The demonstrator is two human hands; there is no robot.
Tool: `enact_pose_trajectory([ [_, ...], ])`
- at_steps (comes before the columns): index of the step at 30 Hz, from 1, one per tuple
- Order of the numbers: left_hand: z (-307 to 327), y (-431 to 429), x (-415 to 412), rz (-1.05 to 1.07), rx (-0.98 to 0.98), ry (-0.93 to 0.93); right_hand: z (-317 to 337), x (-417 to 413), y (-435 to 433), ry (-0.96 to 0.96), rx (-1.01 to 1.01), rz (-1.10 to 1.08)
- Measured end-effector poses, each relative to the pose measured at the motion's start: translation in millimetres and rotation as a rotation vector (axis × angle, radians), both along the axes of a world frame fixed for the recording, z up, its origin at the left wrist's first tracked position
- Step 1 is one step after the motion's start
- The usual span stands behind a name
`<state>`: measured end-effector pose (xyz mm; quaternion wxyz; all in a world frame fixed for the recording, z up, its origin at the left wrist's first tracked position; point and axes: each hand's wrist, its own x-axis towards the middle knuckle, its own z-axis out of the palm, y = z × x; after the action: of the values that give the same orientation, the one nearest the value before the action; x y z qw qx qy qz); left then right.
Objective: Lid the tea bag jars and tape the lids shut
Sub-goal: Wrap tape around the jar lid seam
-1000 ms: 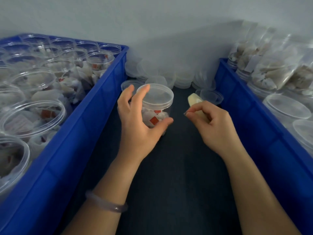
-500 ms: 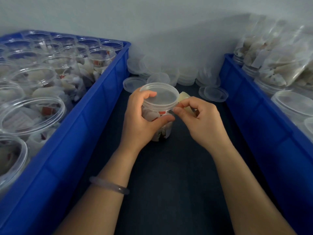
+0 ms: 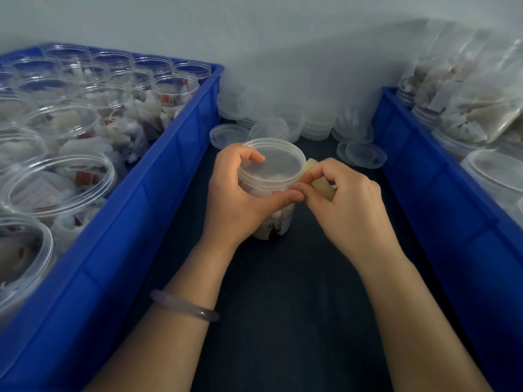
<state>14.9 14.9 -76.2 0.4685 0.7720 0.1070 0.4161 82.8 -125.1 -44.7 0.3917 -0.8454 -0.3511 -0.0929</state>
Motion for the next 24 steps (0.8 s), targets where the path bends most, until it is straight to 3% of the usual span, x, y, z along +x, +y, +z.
enact_pose_trajectory([
  [5,5,2,-8,-0.110,-0.013,0.033,7,1,-10,0.059,-0.055,-0.038],
  [10,9,3,-12,-0.240,-0.114,-0.016,18,6,-34,0.168,-0.019,0.115],
  [13,7,0,-14,-0.220,-0.094,-0.036,18,5,-36,0.131,0.011,0.171],
  [17,5,6,-15,-0.172,-0.193,-0.061,16,5,-38,0.246,-0.080,0.238],
  [22,-2,2,-11,-0.073,0.029,0.011,13,7,-44,0.363,0.010,0.330],
  [24,-4,-2,-7,-0.051,0.034,0.039,12,6,-43,0.418,0.066,0.359],
])
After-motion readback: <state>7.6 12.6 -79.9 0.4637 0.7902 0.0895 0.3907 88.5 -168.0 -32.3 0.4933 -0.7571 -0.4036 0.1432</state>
